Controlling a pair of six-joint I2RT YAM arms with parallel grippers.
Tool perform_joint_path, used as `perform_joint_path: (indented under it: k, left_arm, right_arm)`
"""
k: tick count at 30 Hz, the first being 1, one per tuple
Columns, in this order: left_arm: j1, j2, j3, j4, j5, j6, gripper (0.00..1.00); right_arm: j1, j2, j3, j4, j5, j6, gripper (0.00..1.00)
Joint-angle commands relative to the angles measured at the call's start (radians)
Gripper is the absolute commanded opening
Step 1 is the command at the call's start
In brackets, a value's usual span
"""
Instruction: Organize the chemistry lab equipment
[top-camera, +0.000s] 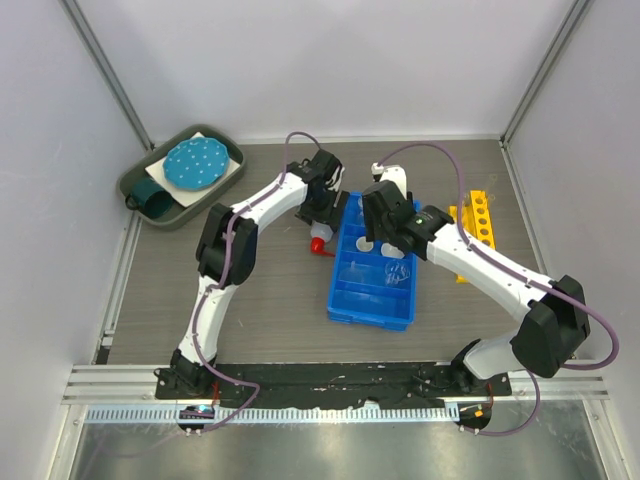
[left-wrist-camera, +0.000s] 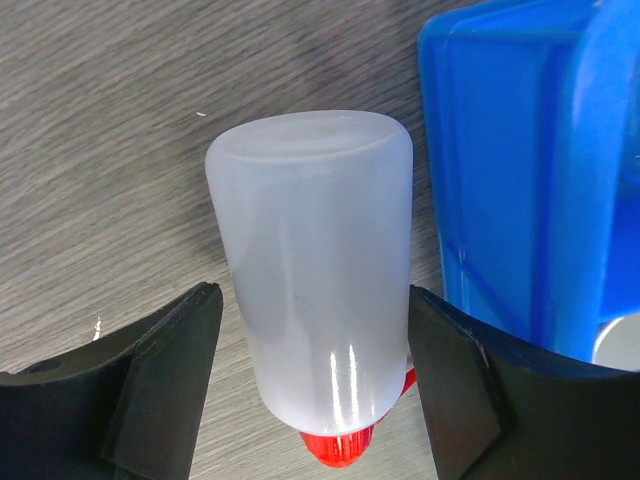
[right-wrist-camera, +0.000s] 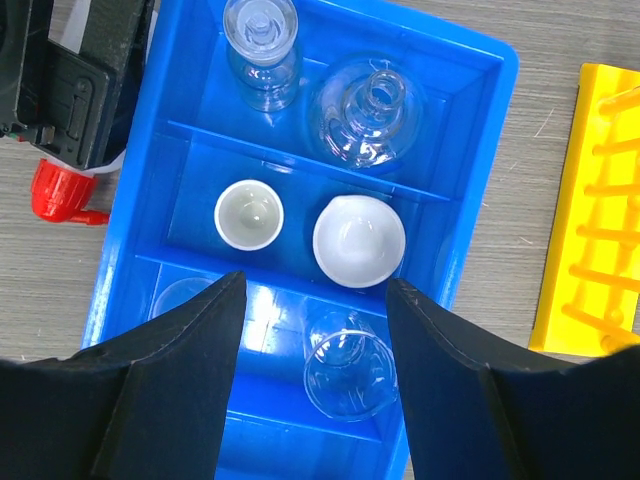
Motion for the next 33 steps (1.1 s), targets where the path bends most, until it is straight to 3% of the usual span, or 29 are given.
perform_joint_path:
  k: [1, 5, 9, 23, 33]
  left_arm:
    - [-0.005, 0.013, -0.015, -0.001, -0.031, 0.023, 0.77]
    - [-0.005, 0.019, -0.018, -0.016, -0.041, 0.025, 0.7]
    - [-0.005, 0.018, -0.021, -0.027, -0.079, 0.018, 0.55]
    - [-0.007, -0.197, -0.012, -0.163, -0.271, 0.095, 0.53]
    - [-0.031, -0.454, -0.033, -0.292, -0.239, 0.144, 0.49]
  right_arm:
    - [0.002, -0.051, -0.014, 0.038, 0.0, 0.002, 0.64]
    - [0.002, -0.067, -0.02, 0.04, -0.006, 0.007, 0.63]
    - [0.004, -0.089, -0.02, 0.032, -0.011, 0.009, 0.64]
    - [0.028, -0.129, -0.008, 0.0, -0.011, 0.024, 0.64]
    - [0.056, -0.17, 0.043, -0.061, -0.008, 0.035, 0.64]
